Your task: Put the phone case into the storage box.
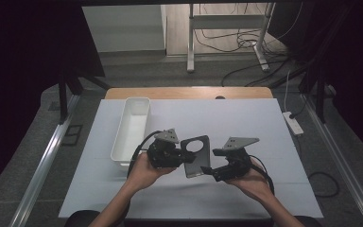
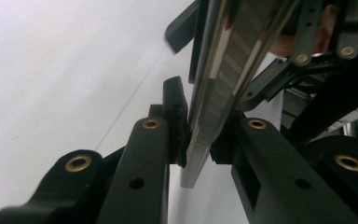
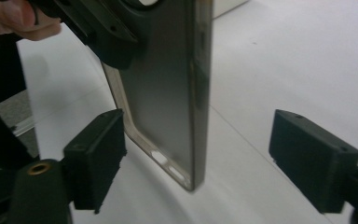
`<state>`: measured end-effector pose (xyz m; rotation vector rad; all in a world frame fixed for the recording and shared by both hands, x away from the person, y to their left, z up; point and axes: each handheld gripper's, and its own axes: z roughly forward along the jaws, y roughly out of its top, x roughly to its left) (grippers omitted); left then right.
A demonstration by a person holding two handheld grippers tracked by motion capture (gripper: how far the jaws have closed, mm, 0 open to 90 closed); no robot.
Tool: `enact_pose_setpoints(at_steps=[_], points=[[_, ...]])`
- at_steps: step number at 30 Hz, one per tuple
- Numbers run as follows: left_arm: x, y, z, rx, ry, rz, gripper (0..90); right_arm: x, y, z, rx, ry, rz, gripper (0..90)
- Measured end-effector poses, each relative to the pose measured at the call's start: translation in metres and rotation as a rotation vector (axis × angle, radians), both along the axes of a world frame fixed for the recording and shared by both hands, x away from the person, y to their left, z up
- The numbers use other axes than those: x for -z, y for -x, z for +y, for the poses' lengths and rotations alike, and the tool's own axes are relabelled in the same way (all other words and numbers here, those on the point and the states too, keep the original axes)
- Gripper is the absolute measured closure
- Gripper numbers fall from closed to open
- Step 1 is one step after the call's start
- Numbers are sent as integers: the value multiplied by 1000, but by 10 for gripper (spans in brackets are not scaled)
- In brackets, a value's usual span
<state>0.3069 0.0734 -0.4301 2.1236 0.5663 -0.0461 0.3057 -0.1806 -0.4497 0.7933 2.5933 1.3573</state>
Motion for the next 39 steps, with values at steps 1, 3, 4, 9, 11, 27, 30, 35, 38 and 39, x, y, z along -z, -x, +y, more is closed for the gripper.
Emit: enact_pose_setpoints(at_steps=[1, 3, 4, 9, 11, 27, 30, 35, 38, 39], points=[[-1, 0, -1, 12, -4, -2, 792, 0, 0, 2, -19, -2, 1, 256], [-2, 2, -3, 31, -1, -5, 792, 1, 1, 5, -38, 3, 7, 288], [-2, 3, -4, 33, 3, -4, 792, 1, 2, 6, -56, 3, 11, 342], [-2, 3, -5, 51, 16, -3, 791, 0, 4, 9, -110, -6, 18, 546], [-1, 2, -4, 52, 20, 1, 792, 0, 5, 10, -127, -4, 13, 604], [0, -2, 4, -6, 48, -46, 579, -10, 7, 7, -129, 26, -28, 800], [0, -4, 9, -44, 57, -53, 508, -10, 6, 4, -100, 22, -27, 801], [2, -7, 13, -90, 53, -72, 364, -12, 5, 0, -59, 22, -35, 801], [6, -7, 13, -123, 30, -86, 259, -14, 4, -4, -27, 27, -51, 801], [6, -7, 13, -123, 30, -86, 217, -14, 4, -4, -27, 27, -51, 801]])
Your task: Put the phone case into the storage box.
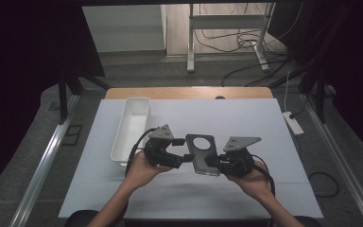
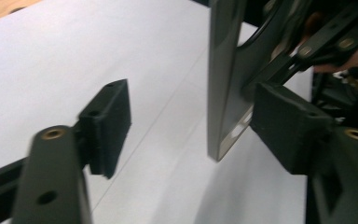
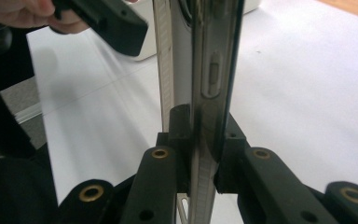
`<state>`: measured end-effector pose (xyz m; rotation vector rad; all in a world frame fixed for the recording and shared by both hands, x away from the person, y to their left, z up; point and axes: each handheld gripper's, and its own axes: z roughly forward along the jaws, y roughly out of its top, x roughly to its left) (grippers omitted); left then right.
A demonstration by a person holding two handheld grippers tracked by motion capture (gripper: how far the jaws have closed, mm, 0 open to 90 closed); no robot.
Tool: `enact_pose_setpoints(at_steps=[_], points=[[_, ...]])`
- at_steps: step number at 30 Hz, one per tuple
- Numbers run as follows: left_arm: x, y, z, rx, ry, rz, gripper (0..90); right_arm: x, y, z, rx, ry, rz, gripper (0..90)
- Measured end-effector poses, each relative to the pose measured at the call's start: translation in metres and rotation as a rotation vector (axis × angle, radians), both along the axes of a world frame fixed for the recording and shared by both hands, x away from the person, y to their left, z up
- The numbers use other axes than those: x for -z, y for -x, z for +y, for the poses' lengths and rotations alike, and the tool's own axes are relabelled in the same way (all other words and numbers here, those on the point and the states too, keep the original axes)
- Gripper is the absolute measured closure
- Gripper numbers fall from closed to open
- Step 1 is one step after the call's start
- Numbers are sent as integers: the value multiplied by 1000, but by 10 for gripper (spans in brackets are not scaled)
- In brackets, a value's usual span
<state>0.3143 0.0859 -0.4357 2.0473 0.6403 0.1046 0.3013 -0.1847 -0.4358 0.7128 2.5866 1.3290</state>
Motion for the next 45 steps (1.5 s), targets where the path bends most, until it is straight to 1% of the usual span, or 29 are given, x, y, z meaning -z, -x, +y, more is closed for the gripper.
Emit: enact_pose_setpoints(at_steps=[1, 2, 3, 5, 7, 9, 11, 13, 14, 15, 16, 17, 18, 19, 22, 26, 27, 28, 30, 32, 33, 34, 35, 37, 38, 39, 42, 44, 45], points=[[1, 0, 0, -8, -6, 3, 217, 0, 0, -1, 9, -9, 2, 801], [2, 0, -1, -18, -13, 3, 151, -1, -1, -3, 27, -12, -4, 801], [3, 0, -2, -36, -21, 2, 151, -1, -1, -3, 27, -12, -4, 801], [4, 0, -2, -58, -26, 7, 76, -1, -1, -5, 52, -13, -9, 800], [5, -1, -2, -86, -29, 18, 35, -2, -2, -6, 75, -15, -13, 800], [5, -2, -2, -103, -29, 28, 28, -2, -3, -7, 92, -17, -18, 800], [6, -1, -2, -107, -35, 20, 45, -1, -2, -7, 107, -17, -21, 800], [6, -1, -3, -107, -35, 17, 109, -1, -2, -7, 115, -19, -21, 800], [5, 1, -5, -96, -32, 8, 162, -1, -2, -6, 118, -18, -21, 800], [4, 3, -7, -95, -40, 0, 192, -1, -2, -5, 120, -16, -23, 801], [4, 3, -7, -95, -40, 0, 237, 0, -2, -4, 122, -16, -22, 801], [4, 4, -9, -95, -51, -11, 284, 0, -2, -3, 124, -15, -20, 800], [3, 5, -10, -90, -56, -16, 284, 0, -2, -3, 124, -15, -20, 800], [2, 6, -12, -88, -56, -19, 334, 0, -1, -2, 122, -14, -18, 800], [1, 8, -15, -90, -56, -12, 521, 1, 1, 3, 114, -7, -22, 800], [2, 9, -16, -87, -34, 20, 750, 2, 4, 8, 99, 0, -27, 800], [2, 9, -17, -101, -38, 24, 788, 2, 5, 9, 98, 2, -29, 799], [2, 9, -17, -105, -29, 33, 806, 2, 5, 9, 101, 10, -35, 799], [1, 8, -13, -109, 15, 68, 835, 3, 5, 9, 107, 25, -34, 798], [0, 7, -13, -118, 20, 75, 847, 4, 4, 9, 106, 19, -27, 798], [0, 7, -13, -128, 17, 75, 855, 5, 3, 9, 97, 8, -9, 797], [1, 7, -13, -138, 18, 77, 861, 6, 3, 10, 90, 5, -2, 796], [1, 7, -13, -147, 17, 81, 869, 6, 4, 12, 83, 16, -6, 794], [3, 6, -12, -160, 15, 90, 886, 8, 6, 16, 63, 22, -9, 788], [3, 6, -13, -165, 9, 89, 887, 9, 7, 18, 67, 34, -19, 784], [4, 6, -14, -168, 6, 88, 888, 10, 7, 19, 63, 40, -21, 775], [4, 6, -15, -173, -7, 89, 888, 11, 7, 20, 57, 41, -13, 760], [4, 6, -16, -174, -19, 94, 889, 13, 7, 21, 55, 51, -7, 713], [4, 6, -16, -176, -22, 96, 889, 13, 7, 22, 54, 54, -10, 713]])
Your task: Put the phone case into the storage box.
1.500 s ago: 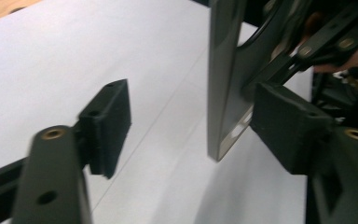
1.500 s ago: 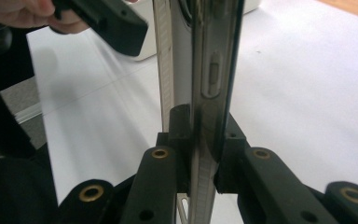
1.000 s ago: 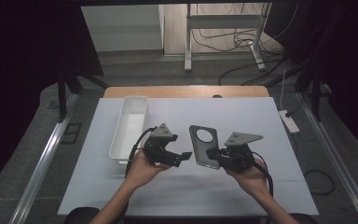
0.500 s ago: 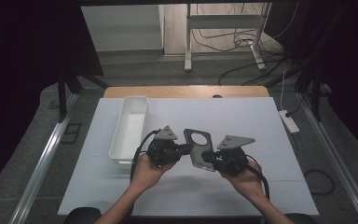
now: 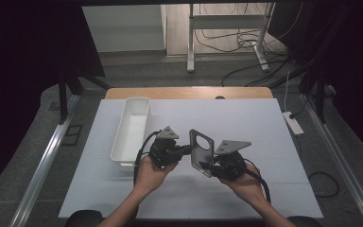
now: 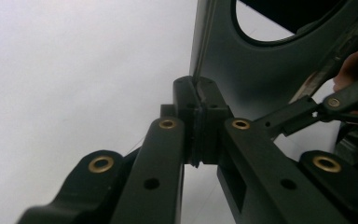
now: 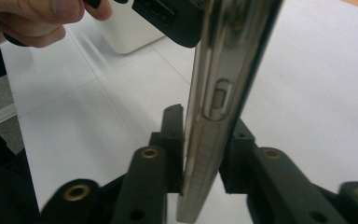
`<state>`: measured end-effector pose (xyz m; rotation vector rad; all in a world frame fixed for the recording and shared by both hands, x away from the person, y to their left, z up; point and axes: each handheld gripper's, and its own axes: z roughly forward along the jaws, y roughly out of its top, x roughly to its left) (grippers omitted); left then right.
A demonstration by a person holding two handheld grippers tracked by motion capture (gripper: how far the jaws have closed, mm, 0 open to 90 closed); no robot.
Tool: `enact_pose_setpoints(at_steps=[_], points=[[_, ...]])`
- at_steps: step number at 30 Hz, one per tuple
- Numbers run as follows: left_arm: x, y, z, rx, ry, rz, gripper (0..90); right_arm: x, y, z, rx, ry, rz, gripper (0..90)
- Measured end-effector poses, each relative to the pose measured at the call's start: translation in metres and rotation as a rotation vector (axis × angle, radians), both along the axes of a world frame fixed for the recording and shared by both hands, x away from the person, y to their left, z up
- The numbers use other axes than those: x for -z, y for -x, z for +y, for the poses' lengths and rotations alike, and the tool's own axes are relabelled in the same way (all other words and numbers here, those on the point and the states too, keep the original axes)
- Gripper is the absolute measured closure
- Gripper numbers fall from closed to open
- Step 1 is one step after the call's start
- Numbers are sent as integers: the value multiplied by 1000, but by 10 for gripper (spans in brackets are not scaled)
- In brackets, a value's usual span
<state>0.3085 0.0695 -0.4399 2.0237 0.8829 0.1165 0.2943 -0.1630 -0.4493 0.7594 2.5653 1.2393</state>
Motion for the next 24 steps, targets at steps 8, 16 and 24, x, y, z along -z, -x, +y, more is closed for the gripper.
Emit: enact_pose_setpoints(at_steps=[8, 16, 24], points=[[2, -4, 5, -42, -33, 4, 889, 0, 0, -2, 8, 3, 8, 595], [2, -8, 14, -83, -55, 7, 889, 2, -3, -8, 14, -4, 37, 499], [0, -13, 25, -116, -56, 12, 889, 2, -8, -18, 32, -18, 65, 417]])
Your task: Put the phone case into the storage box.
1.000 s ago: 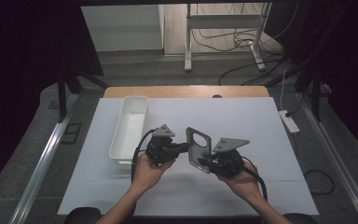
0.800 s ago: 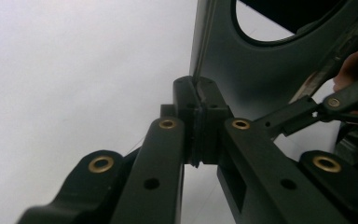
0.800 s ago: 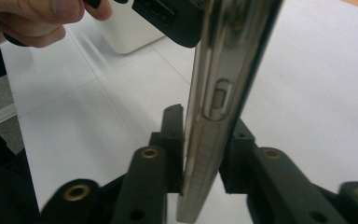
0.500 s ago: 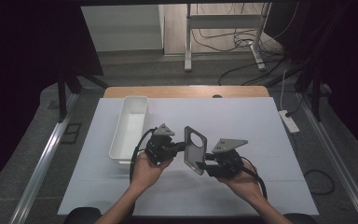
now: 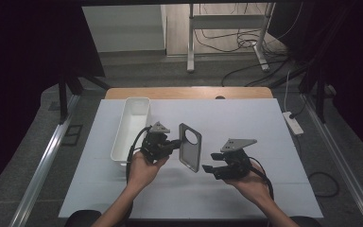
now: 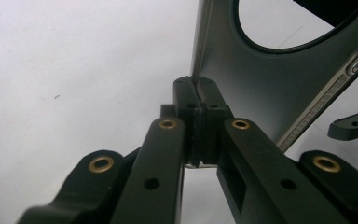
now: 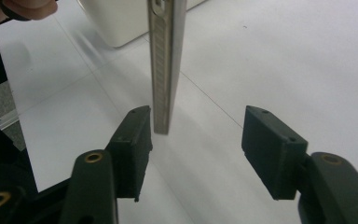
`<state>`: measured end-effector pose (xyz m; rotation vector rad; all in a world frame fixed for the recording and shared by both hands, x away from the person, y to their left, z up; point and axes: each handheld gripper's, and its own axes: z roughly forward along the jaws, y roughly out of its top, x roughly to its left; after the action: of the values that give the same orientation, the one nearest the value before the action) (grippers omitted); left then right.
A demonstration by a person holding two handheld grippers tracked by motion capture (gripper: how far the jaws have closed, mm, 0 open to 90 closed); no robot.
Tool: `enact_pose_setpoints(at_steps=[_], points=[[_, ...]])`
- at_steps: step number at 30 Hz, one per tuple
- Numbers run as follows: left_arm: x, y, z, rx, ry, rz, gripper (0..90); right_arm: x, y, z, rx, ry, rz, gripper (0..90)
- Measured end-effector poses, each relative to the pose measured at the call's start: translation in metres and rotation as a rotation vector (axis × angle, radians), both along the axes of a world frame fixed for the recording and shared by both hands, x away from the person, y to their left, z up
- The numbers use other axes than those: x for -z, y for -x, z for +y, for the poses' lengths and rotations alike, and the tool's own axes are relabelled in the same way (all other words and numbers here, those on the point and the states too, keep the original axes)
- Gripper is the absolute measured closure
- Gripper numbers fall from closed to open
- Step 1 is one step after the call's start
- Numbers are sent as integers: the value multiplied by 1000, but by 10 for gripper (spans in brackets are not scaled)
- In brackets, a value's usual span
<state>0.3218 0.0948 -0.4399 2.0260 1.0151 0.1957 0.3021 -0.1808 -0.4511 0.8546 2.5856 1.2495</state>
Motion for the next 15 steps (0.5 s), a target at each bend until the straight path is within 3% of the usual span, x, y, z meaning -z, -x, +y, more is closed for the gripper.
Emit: enact_pose_setpoints(at_steps=[15], points=[[-9, -2, 13, -14, 7, -4, 889, -1, -4, -16, 25, -3, 3, 319]])
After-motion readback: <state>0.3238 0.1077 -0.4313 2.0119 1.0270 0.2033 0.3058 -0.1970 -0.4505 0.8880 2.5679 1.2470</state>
